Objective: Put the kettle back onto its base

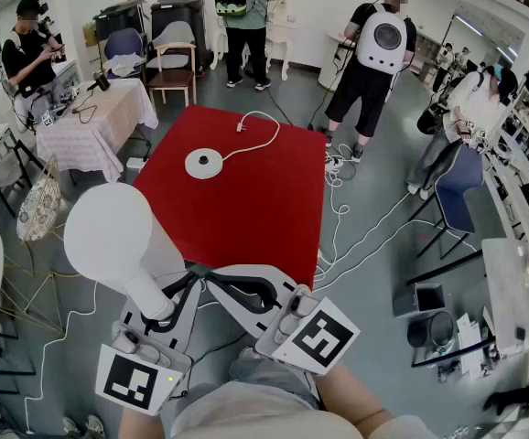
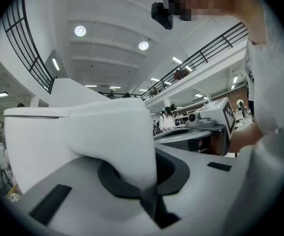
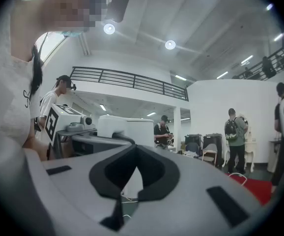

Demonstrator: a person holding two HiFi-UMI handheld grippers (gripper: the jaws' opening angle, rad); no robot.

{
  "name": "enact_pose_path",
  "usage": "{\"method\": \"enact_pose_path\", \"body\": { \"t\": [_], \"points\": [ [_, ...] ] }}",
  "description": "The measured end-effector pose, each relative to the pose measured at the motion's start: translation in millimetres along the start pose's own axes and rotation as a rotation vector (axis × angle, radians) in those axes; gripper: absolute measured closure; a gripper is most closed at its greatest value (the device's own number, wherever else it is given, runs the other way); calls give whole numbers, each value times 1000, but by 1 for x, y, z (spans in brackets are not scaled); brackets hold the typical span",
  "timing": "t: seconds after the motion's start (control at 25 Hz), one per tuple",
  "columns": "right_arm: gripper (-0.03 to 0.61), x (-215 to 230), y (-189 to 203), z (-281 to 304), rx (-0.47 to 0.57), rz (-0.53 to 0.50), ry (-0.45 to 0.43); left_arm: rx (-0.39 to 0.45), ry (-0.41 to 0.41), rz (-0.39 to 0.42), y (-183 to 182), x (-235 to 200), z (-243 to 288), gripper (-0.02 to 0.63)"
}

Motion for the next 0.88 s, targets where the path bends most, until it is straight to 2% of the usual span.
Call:
{"method": "enact_pose_path", "body": {
  "t": [0.32,0.68,0.88],
  "points": [
    [571,8,2,-7,0,7,-12,-12,-4,0,0,6,10,594],
    [571,36,5,-8,13,41,-25,-18,-17,-18,7,-3,36,595],
    [571,55,10,-8,20,42,-50,10,-38,-1,11,-15,53,595]
  ]
}}
Point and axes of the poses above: the fingertips, and each gripper's own axes: z forward along the fingers, x to its right, y out of its underside, the point moved 3 cm from there along -z, backward along the fingers, and after that the axes turned 8 degrees about z, right-handed, at the moved point
